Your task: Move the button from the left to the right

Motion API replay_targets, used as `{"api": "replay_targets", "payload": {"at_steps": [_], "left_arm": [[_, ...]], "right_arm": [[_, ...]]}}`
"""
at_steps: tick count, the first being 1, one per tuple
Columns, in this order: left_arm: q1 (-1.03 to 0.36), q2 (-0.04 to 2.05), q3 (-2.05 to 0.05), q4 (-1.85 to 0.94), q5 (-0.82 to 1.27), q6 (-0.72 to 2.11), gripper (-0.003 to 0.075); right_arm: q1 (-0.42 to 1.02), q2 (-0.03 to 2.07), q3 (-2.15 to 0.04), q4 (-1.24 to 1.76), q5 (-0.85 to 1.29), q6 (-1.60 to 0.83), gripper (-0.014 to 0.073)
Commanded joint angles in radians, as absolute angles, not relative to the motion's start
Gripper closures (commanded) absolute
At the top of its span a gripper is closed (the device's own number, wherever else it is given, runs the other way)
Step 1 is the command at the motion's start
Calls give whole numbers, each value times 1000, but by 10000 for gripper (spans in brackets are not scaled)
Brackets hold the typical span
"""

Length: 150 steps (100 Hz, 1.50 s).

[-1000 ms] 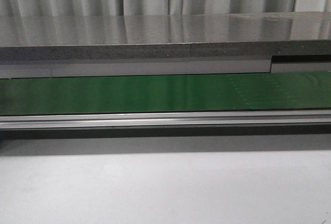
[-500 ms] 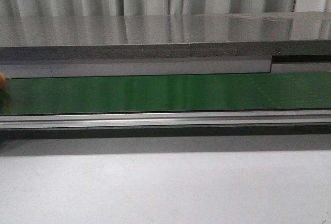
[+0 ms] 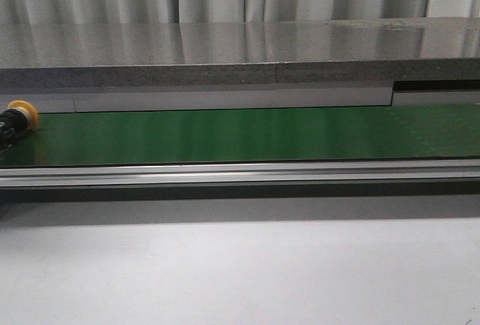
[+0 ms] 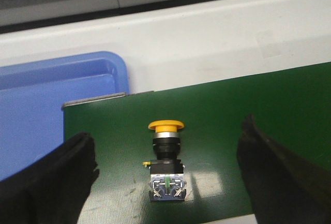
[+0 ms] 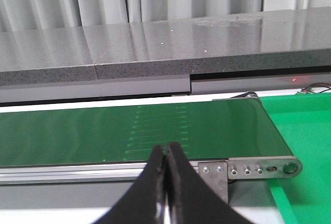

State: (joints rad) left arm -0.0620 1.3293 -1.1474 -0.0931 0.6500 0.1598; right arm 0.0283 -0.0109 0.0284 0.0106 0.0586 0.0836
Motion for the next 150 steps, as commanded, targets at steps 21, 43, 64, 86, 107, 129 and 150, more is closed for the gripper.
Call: {"api": "replay_targets", "payload": {"at_steps": [21, 43, 64, 86, 107, 129, 150], "left_arm": [[-113, 1023, -847, -105, 290, 165, 174], [-113, 804, -598, -105, 77, 165, 174], [-113, 585, -458, -105, 11, 165, 174], [-113, 431, -429, -105, 122, 165, 174], [-113, 409, -423, -105, 167, 165, 225], [-113, 409, -423, -105, 167, 165, 553], [-113, 409, -423, -105, 167, 165, 740]], "right_arm": [[28, -32, 13, 0, -15, 80, 662], [28, -32, 13, 0, -15, 80, 662], [28, -32, 13, 0, -15, 80, 662], [28, -32, 13, 0, -15, 80, 662], [28, -32, 13, 0, -15, 80, 662], [28, -32, 13, 0, -15, 80, 662], [28, -32, 13, 0, -15, 80, 662]]}}
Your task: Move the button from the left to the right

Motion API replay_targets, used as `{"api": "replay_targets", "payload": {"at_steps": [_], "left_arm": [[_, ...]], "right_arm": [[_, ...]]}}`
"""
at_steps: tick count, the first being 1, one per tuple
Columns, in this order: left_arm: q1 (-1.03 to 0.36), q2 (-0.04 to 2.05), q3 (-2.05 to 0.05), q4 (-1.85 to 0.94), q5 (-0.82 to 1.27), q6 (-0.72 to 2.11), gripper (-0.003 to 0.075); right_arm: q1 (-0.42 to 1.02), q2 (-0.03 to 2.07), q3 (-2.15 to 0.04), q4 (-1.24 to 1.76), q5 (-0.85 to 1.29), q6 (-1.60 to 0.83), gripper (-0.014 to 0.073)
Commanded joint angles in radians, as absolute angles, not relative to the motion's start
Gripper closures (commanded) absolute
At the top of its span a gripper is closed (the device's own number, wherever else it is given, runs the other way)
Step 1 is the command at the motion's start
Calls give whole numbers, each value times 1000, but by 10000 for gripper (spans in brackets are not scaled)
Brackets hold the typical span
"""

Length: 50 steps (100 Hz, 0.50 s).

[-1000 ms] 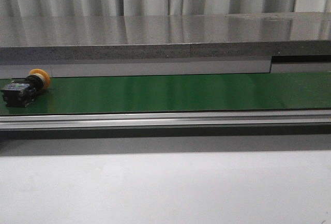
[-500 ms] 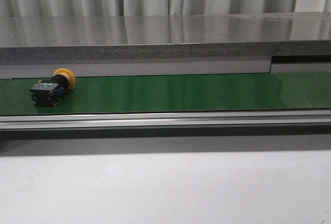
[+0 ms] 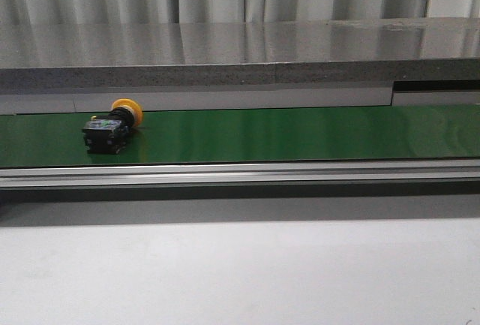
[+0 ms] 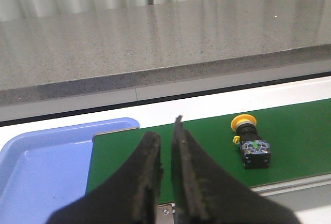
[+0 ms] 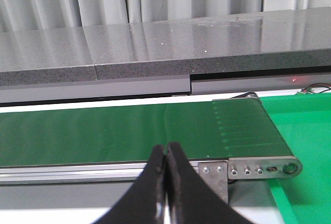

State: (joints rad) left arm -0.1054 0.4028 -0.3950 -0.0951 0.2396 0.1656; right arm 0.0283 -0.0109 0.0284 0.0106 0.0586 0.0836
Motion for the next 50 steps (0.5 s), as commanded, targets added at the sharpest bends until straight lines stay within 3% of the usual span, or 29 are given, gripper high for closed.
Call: {"api": "replay_targets", "payload": {"at_steps": [1, 50], "left_arm": [[-113, 409, -423, -105, 167, 165, 740], [-113, 409, -423, -105, 167, 165, 740]], "right_arm": [[28, -32, 13, 0, -15, 80, 662], [28, -32, 11, 0, -80, 80, 662]]}}
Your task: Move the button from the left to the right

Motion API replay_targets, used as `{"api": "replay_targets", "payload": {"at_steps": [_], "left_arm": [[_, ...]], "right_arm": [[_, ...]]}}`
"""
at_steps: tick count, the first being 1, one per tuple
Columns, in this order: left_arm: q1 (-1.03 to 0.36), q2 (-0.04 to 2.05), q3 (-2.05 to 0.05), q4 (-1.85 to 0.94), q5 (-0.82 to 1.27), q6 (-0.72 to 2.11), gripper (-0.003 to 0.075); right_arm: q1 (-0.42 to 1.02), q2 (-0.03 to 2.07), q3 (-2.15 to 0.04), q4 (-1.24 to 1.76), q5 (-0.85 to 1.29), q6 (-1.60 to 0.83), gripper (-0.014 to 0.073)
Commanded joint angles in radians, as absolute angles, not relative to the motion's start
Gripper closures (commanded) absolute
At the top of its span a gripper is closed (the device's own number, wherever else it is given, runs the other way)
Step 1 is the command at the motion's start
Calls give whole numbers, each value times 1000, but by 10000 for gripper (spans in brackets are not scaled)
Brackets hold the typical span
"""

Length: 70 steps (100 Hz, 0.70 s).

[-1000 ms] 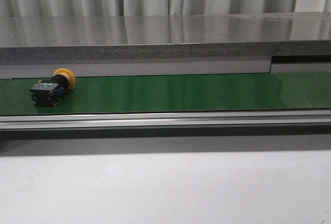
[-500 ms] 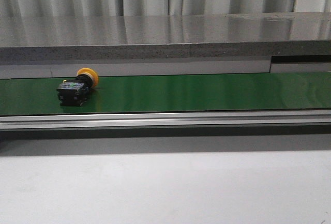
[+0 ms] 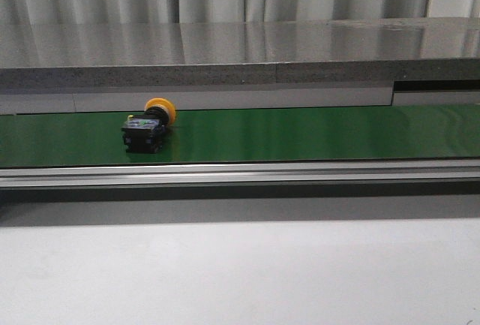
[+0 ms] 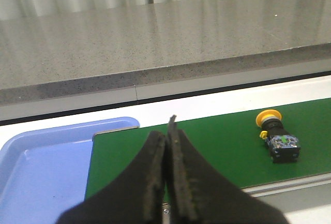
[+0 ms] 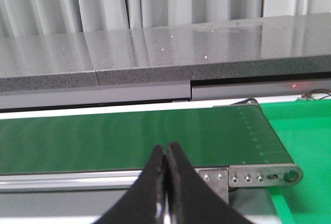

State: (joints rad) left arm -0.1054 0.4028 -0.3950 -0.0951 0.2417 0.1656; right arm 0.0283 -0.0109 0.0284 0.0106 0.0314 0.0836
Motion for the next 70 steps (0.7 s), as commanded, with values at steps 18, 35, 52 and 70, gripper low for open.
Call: {"api": "replay_targets", "payload": {"at_steps": [18, 35, 52, 70], "left_arm": [[-113, 409, -423, -105, 167, 165, 740], [-113, 409, -423, -105, 167, 165, 740], [-113, 409, -423, -105, 167, 165, 740], [-113, 409, -423, -105, 167, 165, 740]], "right_arm": [[28, -23, -66, 0, -54, 80, 662], [28, 59, -230, 0, 119, 80, 662], [28, 218, -444, 6, 362, 80, 662], [28, 423, -633, 17, 626, 80, 662]]}}
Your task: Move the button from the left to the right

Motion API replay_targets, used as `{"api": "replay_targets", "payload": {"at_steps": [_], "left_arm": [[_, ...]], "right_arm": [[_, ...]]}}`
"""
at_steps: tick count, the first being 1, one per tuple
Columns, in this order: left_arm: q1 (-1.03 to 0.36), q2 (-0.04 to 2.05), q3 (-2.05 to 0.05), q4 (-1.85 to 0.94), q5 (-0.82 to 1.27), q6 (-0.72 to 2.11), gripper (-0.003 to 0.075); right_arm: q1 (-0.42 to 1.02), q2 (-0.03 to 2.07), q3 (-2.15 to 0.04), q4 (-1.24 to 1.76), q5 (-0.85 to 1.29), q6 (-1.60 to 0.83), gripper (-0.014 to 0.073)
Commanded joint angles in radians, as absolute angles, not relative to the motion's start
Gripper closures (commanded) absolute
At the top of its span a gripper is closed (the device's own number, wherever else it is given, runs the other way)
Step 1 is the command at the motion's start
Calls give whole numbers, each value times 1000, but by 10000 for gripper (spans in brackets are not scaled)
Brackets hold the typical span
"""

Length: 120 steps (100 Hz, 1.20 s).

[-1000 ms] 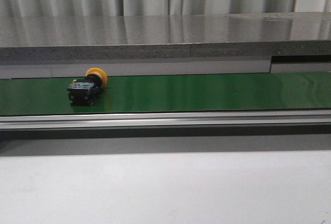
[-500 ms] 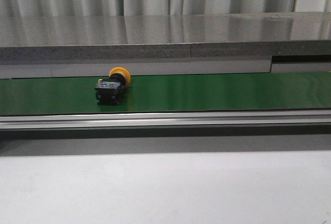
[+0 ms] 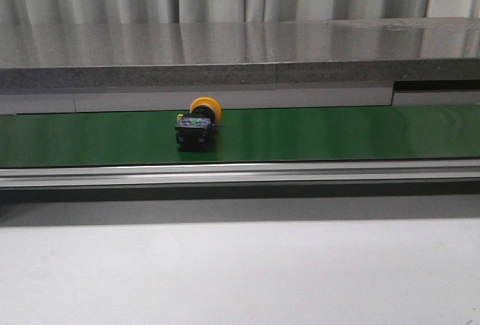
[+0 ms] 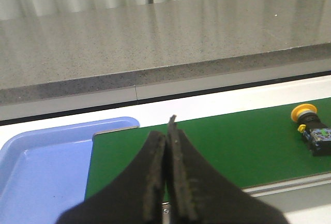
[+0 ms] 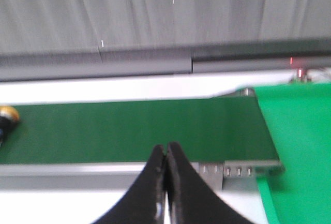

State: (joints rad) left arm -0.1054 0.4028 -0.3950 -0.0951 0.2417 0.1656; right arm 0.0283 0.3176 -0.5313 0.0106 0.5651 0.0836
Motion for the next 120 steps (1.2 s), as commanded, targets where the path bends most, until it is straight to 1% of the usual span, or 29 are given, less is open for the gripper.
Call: {"api": "replay_targets", "payload": {"at_steps": [1, 13, 22, 39, 63, 69, 74, 81, 91, 98, 101, 105, 108, 120], "left_arm": [[-113, 409, -423, -105, 167, 165, 740], [-113, 409, -423, -105, 167, 165, 740], [-113, 409, -423, -105, 167, 165, 740], [-113, 409, -423, -105, 167, 165, 740], [-113, 409, -423, -105, 167, 165, 740], [-113, 409, -423, -105, 167, 165, 740], [-113, 409, -423, -105, 167, 165, 740], [-113, 409, -423, -105, 167, 165, 740], [-113, 409, -423, -105, 167, 165, 740], [-113, 409, -423, -105, 167, 165, 740], [-113, 409, -423, -105, 167, 165, 740], [-113, 409, -423, -105, 167, 165, 740], [-113, 409, -423, -105, 167, 165, 740], [-113, 409, -423, -105, 167, 165, 740]], "right_arm": [[28, 432, -647, 17, 646, 80, 662], [28, 573, -744, 25, 793, 80, 662], [28, 667, -787, 27, 837, 80, 662], [28, 784, -808, 59, 837, 80, 662], [28, 833, -808, 84, 829, 80, 648], [28, 833, -808, 86, 829, 80, 597], [28, 833, -808, 87, 829, 80, 532], [28, 833, -808, 87, 829, 80, 407], [28, 833, -808, 87, 829, 80, 186], [28, 833, -808, 92, 828, 80, 62], [28, 833, -808, 93, 820, 80, 25], [28, 833, -808, 101, 808, 80, -15], [28, 833, -808, 109, 800, 80, -29], [28, 838, -808, 132, 772, 78, -32]]}}
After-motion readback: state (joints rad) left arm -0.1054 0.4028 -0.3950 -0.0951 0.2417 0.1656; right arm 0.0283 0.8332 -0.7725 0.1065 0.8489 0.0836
